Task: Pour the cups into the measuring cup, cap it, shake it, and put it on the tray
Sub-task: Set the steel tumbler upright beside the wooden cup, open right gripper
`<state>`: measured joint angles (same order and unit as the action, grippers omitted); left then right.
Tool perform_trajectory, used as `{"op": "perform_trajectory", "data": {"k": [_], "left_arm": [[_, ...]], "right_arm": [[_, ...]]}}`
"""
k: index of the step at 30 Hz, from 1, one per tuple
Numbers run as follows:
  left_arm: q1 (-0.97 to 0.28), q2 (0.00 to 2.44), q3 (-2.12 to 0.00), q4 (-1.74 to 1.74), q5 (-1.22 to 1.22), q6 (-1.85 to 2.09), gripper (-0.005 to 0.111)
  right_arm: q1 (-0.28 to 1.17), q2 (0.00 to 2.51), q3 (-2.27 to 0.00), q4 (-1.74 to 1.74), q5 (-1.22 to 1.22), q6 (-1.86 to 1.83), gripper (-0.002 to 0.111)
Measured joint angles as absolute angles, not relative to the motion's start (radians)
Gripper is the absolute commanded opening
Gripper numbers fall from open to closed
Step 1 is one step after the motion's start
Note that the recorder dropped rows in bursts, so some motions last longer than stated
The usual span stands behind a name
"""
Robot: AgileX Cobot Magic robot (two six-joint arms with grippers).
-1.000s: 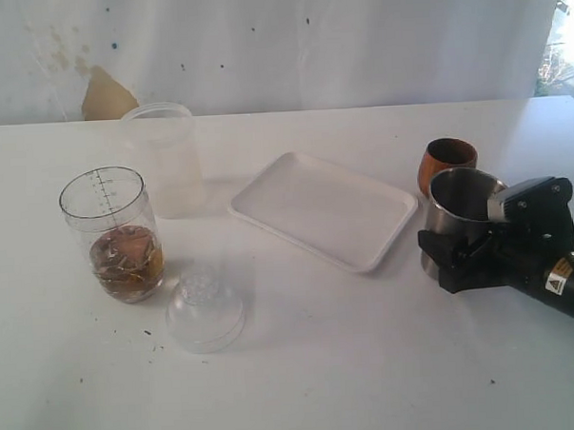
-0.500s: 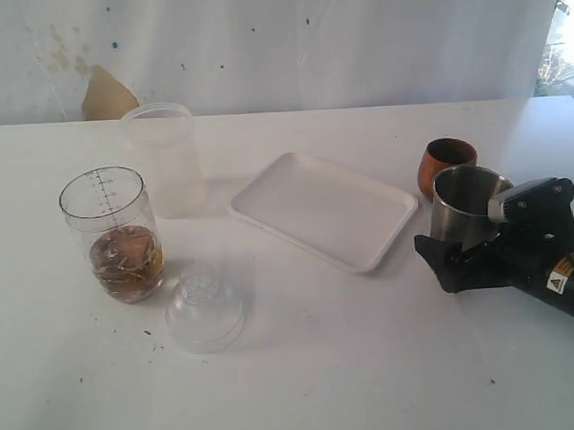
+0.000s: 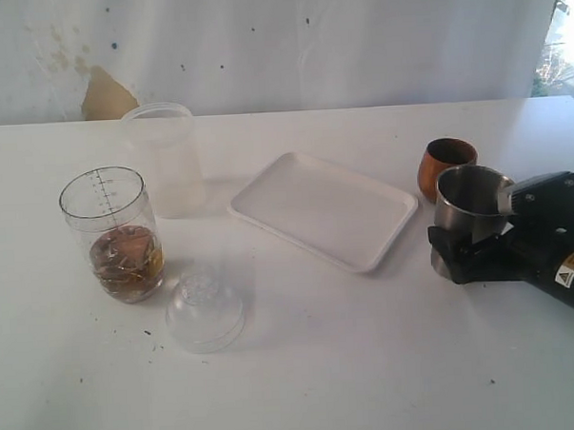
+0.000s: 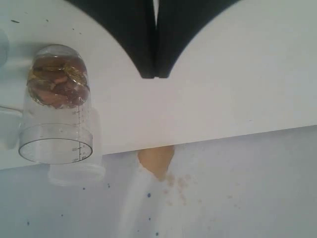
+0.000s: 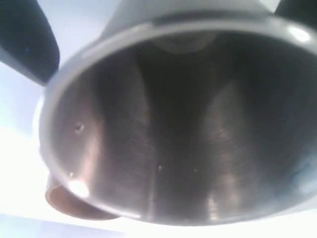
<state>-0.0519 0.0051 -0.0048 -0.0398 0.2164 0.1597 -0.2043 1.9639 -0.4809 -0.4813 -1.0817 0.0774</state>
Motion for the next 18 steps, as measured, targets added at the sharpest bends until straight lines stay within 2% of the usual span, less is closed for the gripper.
{"op": "perform_trajectory", "data": {"k": [6, 18], "left_arm": [[-0.052, 0.005, -0.005, -0.040, 0.216, 0.160, 0.000], [-0.052, 0.005, -0.005, -0.040, 0.216, 0.160, 0.000]], "right_arm": [[-0.204, 1.963, -0.412, -0.456, -1.193, 0.039, 0.105], [-0.204, 1.952, -0.321, -0.446, -1.205, 0.032, 0.105]]}}
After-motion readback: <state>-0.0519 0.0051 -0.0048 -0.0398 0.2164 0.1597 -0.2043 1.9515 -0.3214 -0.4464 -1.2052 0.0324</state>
